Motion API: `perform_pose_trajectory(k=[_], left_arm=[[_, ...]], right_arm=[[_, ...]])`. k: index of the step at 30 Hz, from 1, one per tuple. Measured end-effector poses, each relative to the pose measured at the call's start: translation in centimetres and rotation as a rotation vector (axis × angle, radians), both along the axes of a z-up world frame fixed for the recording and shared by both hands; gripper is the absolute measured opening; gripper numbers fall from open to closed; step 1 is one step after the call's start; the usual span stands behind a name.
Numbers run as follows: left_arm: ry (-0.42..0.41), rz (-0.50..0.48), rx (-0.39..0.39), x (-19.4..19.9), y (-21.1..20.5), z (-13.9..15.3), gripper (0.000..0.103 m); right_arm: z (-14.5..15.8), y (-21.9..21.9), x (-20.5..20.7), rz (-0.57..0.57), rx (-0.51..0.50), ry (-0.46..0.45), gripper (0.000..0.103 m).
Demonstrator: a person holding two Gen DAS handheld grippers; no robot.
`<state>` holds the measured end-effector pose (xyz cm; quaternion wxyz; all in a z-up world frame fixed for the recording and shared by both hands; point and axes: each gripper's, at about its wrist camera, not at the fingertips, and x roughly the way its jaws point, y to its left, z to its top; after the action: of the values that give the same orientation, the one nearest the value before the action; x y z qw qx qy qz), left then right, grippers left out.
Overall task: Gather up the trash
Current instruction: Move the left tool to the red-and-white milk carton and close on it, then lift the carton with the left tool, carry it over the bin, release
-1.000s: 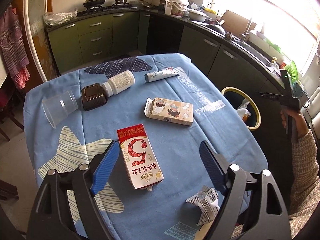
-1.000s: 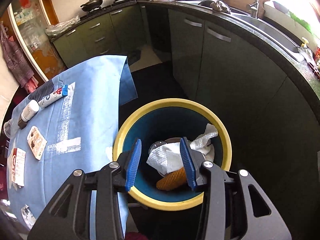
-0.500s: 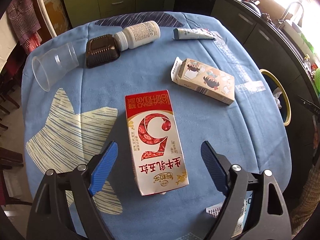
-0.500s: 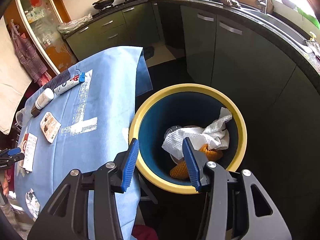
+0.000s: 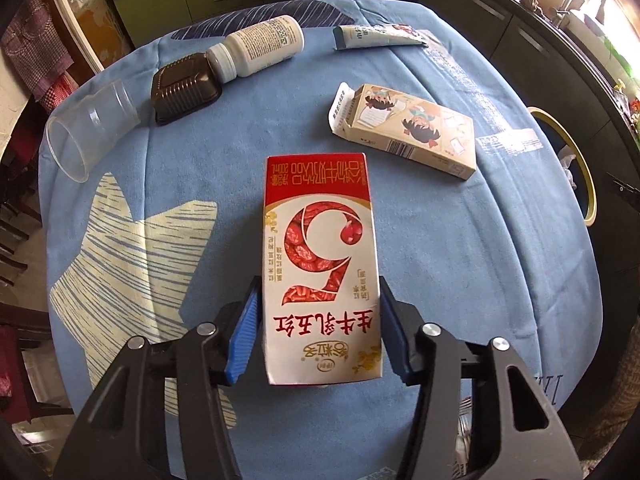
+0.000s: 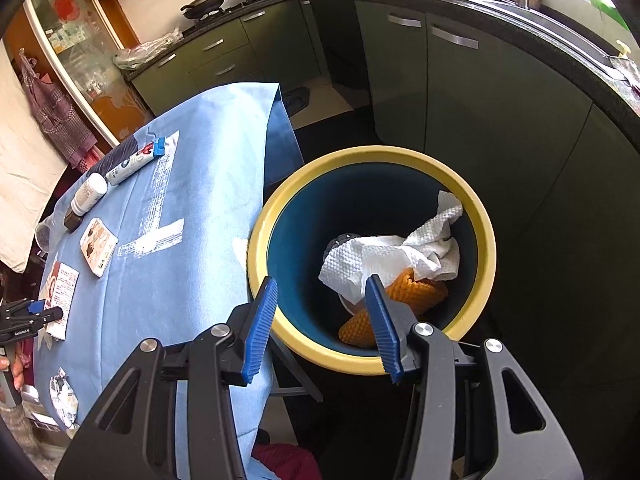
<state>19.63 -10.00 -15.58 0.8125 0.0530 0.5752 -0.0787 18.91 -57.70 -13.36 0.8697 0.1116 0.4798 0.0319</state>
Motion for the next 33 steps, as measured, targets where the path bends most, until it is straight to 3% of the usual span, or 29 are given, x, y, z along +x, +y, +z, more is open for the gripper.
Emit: perform_pose_trajectory(k=[15,26,33], left_arm=[[-0.088,-0.099,-0.011,-1.1,-2.2,4.9,0.048],[-0.104,-0.145,-0.019,-1.4,-4.0,5.9,0.048],[-0.134,-0.229,-0.039,-1.3,-7.5,8.1,0.048]], right_arm=[[-0.7,-0.2,-0.8,0.007,0.027,0.008,0.046],[-1.4,-0.4,-1.1,0.005,0.043,0.018,0.046],[-1.2,-0.9,-2.0,-0.003,0.052,0.005,0.046]])
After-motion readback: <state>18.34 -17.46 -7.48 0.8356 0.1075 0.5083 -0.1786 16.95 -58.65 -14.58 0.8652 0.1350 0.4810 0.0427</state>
